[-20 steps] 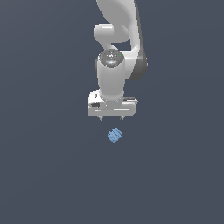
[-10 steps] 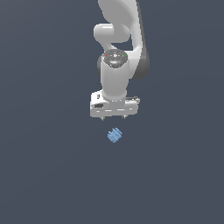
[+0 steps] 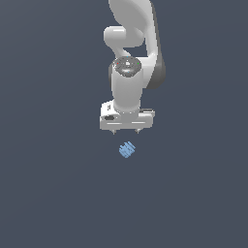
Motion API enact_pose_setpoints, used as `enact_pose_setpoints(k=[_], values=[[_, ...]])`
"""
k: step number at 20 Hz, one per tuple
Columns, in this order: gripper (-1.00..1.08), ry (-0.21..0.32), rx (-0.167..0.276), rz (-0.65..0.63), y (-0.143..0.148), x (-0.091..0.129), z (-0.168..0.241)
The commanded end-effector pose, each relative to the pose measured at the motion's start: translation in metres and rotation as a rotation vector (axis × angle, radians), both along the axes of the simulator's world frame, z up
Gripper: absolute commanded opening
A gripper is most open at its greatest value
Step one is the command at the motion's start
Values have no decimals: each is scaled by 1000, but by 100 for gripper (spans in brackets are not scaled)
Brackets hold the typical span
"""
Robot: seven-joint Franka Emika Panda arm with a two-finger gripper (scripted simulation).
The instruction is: Pick up the object and move it to a goal position.
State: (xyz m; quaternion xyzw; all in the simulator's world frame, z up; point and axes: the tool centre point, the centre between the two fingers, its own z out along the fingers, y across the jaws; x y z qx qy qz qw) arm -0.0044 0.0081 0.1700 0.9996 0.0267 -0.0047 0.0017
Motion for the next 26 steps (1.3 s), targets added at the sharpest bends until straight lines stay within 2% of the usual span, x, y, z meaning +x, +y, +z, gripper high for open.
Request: enact_pose_setpoints(k=[1,9,26], values=[[100,0,1,-29,0,1,-3],[100,-1,5,-184,3,5,-17],[100,-4,5,-646,8,14,-60]])
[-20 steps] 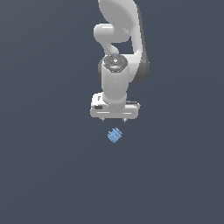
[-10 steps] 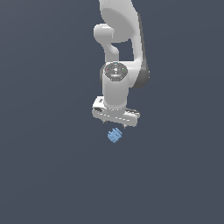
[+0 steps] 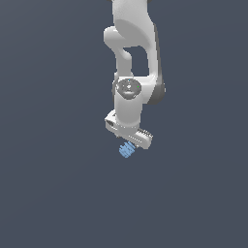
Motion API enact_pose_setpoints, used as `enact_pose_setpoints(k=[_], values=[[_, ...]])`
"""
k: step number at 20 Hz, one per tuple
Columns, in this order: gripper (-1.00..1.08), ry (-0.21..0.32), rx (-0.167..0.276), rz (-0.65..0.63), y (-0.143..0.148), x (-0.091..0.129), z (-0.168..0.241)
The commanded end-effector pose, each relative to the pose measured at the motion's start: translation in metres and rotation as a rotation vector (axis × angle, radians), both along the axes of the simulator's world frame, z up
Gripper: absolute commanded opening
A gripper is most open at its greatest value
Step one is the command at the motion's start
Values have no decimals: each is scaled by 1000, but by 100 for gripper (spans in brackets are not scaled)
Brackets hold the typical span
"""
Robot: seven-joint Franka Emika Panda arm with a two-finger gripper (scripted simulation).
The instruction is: Pick up the object and move it to a goal position.
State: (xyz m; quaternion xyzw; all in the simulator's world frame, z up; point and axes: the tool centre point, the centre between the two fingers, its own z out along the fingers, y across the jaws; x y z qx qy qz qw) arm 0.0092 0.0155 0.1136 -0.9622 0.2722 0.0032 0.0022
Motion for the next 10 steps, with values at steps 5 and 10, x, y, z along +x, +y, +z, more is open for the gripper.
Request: enact_pose_setpoints(k=[5,10], values=[[100,-2,-3,-149,1,3,-14],[100,-3,-5,-222,1,4,-20]])
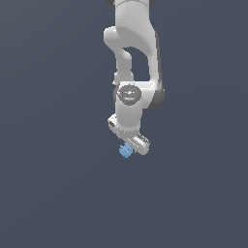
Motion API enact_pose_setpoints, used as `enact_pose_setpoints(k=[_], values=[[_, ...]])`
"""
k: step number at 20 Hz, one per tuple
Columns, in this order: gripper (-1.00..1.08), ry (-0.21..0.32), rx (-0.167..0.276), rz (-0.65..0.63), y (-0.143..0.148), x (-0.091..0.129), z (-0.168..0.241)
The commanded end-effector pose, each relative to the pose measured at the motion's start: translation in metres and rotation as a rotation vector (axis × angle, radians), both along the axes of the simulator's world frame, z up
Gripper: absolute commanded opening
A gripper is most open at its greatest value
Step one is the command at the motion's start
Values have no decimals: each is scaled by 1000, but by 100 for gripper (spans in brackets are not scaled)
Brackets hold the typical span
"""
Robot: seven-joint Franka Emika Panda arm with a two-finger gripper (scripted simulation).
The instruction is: Pick up the object and move it to a goal position.
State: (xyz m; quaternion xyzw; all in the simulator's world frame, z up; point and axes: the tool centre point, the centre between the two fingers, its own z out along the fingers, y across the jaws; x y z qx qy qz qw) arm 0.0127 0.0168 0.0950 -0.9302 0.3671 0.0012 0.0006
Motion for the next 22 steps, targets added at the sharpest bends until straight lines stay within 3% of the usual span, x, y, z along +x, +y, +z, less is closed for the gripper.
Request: enact_pose_setpoints(k=[1,12,22], values=[[100,-1,-1,-32,0,1,-3],[100,-1,-2,-62,0,1,-9],[100,-2,-2,-66,0,0,-52]])
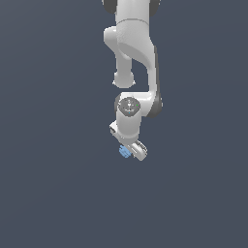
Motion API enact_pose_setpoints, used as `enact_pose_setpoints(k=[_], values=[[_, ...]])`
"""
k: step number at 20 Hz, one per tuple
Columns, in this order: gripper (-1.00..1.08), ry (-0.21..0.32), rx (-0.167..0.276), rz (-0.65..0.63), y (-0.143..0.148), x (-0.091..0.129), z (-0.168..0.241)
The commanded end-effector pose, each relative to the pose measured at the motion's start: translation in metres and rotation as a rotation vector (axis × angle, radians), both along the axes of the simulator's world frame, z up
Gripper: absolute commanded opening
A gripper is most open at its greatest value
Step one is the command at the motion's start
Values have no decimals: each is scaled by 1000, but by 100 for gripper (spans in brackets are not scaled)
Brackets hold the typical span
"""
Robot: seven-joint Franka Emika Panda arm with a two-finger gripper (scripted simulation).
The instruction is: Pick up the object and move it to a goal position.
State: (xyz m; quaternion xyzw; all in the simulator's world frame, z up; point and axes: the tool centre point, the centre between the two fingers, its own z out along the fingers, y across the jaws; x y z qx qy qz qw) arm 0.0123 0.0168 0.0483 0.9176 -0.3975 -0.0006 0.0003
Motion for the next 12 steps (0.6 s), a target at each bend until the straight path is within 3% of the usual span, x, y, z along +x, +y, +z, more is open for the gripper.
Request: enact_pose_setpoints(k=[1,4,5,12], values=[[100,-1,0,-1,0,1,-7],[100,-1,0,-1,0,1,-9],[-100,-1,0,-1,0,1,-9],[-100,-1,0,-1,0,1,-9]])
